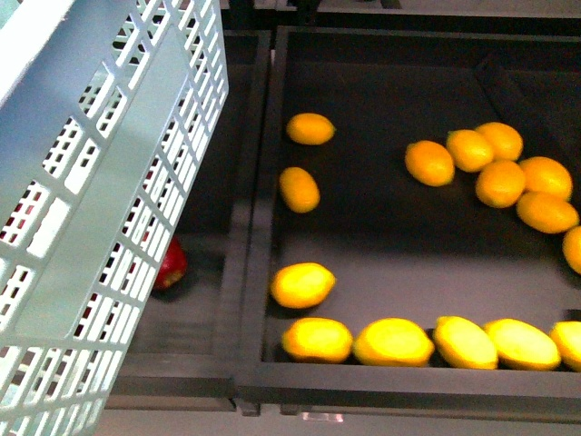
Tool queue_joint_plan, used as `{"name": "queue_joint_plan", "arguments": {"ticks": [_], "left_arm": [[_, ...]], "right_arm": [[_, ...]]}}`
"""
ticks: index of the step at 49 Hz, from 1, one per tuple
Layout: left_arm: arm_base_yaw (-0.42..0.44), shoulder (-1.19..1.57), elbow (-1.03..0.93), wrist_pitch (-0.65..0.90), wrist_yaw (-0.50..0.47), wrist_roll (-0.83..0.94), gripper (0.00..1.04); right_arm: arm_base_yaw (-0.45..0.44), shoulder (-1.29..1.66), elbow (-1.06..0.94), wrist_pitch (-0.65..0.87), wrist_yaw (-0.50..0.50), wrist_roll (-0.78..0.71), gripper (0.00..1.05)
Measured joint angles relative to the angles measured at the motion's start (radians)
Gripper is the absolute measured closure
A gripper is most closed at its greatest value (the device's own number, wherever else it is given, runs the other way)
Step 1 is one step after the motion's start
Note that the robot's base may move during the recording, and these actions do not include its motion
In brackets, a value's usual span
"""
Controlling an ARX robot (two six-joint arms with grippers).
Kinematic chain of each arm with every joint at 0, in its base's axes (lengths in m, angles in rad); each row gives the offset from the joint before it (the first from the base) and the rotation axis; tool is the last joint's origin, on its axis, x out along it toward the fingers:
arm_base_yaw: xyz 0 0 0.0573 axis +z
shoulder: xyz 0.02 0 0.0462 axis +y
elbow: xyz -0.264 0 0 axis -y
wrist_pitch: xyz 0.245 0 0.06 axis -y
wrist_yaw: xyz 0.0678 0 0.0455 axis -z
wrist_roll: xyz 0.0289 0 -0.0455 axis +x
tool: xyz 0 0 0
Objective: Pick lemon and mango into basket
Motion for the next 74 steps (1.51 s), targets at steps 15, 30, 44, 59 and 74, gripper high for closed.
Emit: {"name": "queue_joint_plan", "arguments": {"ticks": [15, 30, 44, 59, 74], "left_arm": [[0.000, 0.001, 0.000, 0.000, 0.002, 0.000, 0.75], [0.000, -0.001, 0.000, 0.000, 0.000, 0.001, 0.75], [0.008, -0.001, 0.000, 0.000, -0.021, 0.023, 0.75], [-0.055, 0.120, 0.189, -0.396, -0.142, 0.254, 0.75], [-0.191, 0.473, 0.454, -0.430, -0.185, 0.765, 0.75]], "right_arm": [[0.000, 0.001, 0.000, 0.000, 0.000, 0.000, 0.09], [0.000, -0.001, 0.000, 0.000, 0.000, 0.000, 0.09], [-0.001, 0.001, 0.000, 0.000, -0.006, 0.000, 0.09], [-0.001, 0.001, 0.000, 0.000, -0.002, 0.000, 0.09], [-0.001, 0.001, 0.000, 0.000, 0.000, 0.000, 0.09]]}}
